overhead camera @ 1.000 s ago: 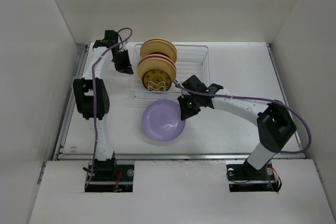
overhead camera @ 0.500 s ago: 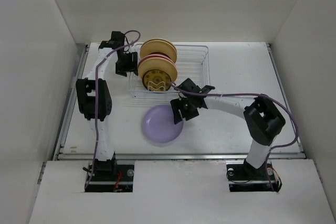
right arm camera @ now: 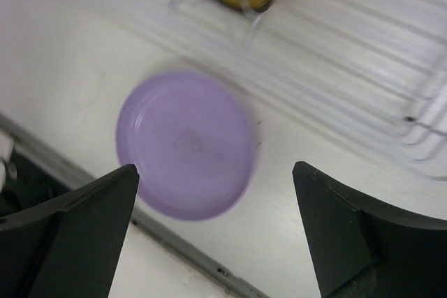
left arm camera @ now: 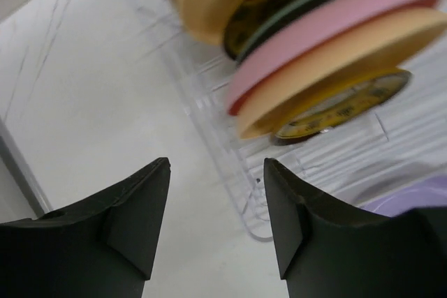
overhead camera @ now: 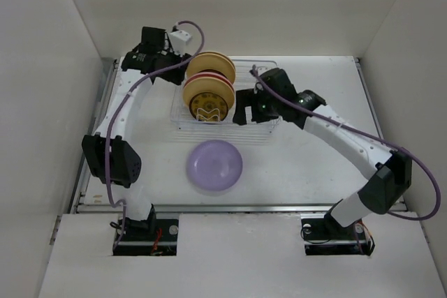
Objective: Unload the plates from the dish rack
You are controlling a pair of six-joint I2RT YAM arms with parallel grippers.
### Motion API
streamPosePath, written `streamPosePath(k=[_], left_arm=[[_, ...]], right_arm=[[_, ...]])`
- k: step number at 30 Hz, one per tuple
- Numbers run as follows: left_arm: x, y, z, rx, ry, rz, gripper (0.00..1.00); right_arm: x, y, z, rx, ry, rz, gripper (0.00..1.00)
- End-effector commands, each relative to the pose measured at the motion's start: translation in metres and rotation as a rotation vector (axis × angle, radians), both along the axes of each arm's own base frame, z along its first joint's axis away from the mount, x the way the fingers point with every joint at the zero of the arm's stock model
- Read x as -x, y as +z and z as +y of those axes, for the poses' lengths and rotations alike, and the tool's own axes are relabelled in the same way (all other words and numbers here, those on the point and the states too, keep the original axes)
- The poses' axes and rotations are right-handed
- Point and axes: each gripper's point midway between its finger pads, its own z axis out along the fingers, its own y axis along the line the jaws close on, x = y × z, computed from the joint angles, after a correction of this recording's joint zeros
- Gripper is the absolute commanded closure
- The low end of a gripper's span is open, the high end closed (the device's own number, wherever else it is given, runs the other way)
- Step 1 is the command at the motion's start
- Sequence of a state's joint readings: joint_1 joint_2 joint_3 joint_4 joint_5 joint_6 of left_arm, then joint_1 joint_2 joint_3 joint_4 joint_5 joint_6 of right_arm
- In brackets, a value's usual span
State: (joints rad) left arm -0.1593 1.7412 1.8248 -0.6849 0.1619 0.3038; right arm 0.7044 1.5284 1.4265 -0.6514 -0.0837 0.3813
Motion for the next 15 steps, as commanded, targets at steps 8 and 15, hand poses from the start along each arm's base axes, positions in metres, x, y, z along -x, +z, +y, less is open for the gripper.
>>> streamPosePath(k=[8, 15], left_arm=[[0.042, -0.053, -0.097, -0.302, -0.799, 0.089, 0.53], [0.006, -0.077, -0.103, -0.326, -0.693, 0.116, 0.42]], right_arm=[[-0.053, 0.025, -0.068, 0.01, -0.316, -0.06, 0.02], [-0.041, 0.016, -0.076, 0.001, -0.31, -0.049, 0.02]])
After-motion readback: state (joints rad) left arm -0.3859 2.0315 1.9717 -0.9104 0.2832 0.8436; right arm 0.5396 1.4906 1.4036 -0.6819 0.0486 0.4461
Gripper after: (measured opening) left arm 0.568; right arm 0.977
